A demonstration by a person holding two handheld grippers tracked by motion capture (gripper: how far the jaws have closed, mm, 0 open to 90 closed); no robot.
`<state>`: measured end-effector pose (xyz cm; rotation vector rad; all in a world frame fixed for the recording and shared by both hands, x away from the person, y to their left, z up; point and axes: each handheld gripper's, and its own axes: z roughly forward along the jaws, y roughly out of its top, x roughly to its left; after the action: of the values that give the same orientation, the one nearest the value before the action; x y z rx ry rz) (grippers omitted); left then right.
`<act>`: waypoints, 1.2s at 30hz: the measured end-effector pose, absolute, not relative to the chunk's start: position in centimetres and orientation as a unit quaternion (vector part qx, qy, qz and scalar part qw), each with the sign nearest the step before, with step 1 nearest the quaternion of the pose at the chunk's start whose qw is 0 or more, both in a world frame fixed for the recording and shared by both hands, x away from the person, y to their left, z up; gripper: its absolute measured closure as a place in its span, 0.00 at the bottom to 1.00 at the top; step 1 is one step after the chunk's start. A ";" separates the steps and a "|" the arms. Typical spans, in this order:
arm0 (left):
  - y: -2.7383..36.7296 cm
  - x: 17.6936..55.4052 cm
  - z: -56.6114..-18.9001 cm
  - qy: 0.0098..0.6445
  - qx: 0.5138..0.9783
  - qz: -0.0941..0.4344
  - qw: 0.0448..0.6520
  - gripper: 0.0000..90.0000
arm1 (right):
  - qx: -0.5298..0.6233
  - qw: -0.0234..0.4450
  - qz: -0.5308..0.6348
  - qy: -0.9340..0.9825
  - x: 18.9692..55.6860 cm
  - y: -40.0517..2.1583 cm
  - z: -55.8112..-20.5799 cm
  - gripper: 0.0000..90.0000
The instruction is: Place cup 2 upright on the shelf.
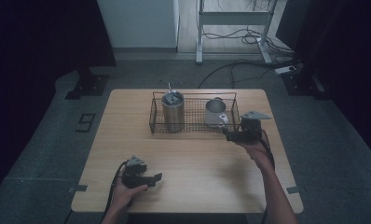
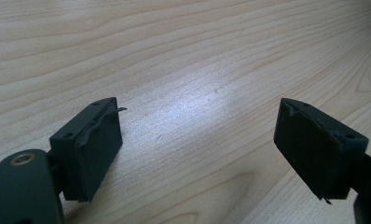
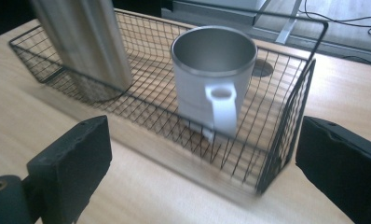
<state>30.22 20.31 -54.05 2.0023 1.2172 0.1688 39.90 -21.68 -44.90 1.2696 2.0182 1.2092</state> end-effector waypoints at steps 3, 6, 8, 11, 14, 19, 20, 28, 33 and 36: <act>20.4 30.2 -54.1 0.478 0.786 0.067 0.387 0.17 | 0.463 0.230 0.444 0.732 38.5 -22.5 -45.7 0.05; 20.4 30.2 -54.1 0.478 0.785 0.067 0.387 0.17 | 0.465 0.226 0.446 0.730 37.1 -23.2 -46.7 0.06; 20.4 30.2 -54.1 0.479 0.785 0.068 0.387 0.17 | 0.468 0.224 0.447 0.729 36.3 -23.7 -47.3 0.07; 20.4 30.2 -54.1 0.479 0.786 0.068 0.386 0.17 | 0.471 0.223 0.447 0.727 35.2 -24.3 -48.3 0.08; 20.4 30.2 -54.1 0.478 0.786 0.069 0.386 0.17 | 0.475 0.221 0.446 0.726 34.3 -24.9 -49.2 0.09; 20.4 30.2 -54.1 0.478 0.785 0.072 0.387 0.17 | 0.484 0.212 0.433 0.731 33.1 -25.8 -51.2 0.11; 20.4 30.2 -54.1 0.478 0.785 0.072 0.387 0.17 | 0.484 0.212 0.433 0.731 33.1 -25.8 -51.2 0.11; 20.4 30.2 -54.2 0.476 0.785 0.077 0.389 0.17 | 0.492 0.200 0.411 0.741 32.4 -26.3 -53.8 0.13; 20.3 30.1 -54.2 0.474 0.787 0.080 0.387 0.17 | 0.493 0.199 0.410 0.741 32.4 -26.2 -54.1 0.13; 20.3 30.1 -54.2 0.474 0.787 0.081 0.386 0.17 | 0.493 0.200 0.408 0.742 32.3 -26.2 -54.2 0.13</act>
<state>30.12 20.28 -54.23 2.0053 1.2061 0.2054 32.34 -26.17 -54.21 1.3796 2.0740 1.1410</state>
